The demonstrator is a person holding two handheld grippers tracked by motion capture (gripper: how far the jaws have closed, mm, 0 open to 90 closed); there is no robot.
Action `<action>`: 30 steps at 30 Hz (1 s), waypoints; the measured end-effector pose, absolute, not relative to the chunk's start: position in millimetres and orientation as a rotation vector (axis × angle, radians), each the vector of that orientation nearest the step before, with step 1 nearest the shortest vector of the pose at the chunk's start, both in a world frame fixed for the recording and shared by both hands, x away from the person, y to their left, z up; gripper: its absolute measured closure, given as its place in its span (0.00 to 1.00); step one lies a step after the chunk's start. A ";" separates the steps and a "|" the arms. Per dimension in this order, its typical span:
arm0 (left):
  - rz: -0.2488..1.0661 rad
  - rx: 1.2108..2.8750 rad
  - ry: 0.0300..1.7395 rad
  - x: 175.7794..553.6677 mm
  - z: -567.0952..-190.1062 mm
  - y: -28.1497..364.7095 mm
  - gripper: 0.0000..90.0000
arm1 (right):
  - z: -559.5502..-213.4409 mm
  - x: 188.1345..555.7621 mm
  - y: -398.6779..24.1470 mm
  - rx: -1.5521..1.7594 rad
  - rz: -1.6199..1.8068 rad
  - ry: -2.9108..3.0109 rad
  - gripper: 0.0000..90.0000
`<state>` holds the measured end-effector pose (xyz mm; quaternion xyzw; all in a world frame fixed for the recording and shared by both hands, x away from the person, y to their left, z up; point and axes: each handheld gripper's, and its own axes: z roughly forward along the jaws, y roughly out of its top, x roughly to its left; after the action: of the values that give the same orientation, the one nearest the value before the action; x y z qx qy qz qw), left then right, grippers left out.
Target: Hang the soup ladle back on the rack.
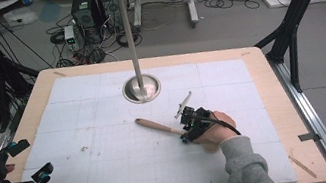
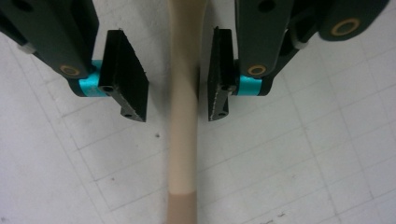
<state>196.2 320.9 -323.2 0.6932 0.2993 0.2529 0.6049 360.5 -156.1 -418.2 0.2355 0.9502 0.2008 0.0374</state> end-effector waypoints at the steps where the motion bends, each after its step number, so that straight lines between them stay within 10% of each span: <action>1: 0.585 1.602 0.693 196.2 -323.2 320.8 0.02 | -418.5 360.6 -156.3 0.725 0.622 2.911 0.69; 6: 0.587 1.601 0.691 195.5 -322.4 321.3 0.02 | -417.0 357.2 -154.5 0.717 0.603 2.926 0.85; 30: 0.585 1.596 0.681 198.6 -320.2 320.8 0.02 | -383.4 346.0 -177.3 0.735 0.940 2.750 0.86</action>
<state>198.6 320.8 -320.2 0.6912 0.2949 0.2532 0.6093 346.0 -177.3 -383.4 0.2445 0.9150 0.3127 0.0720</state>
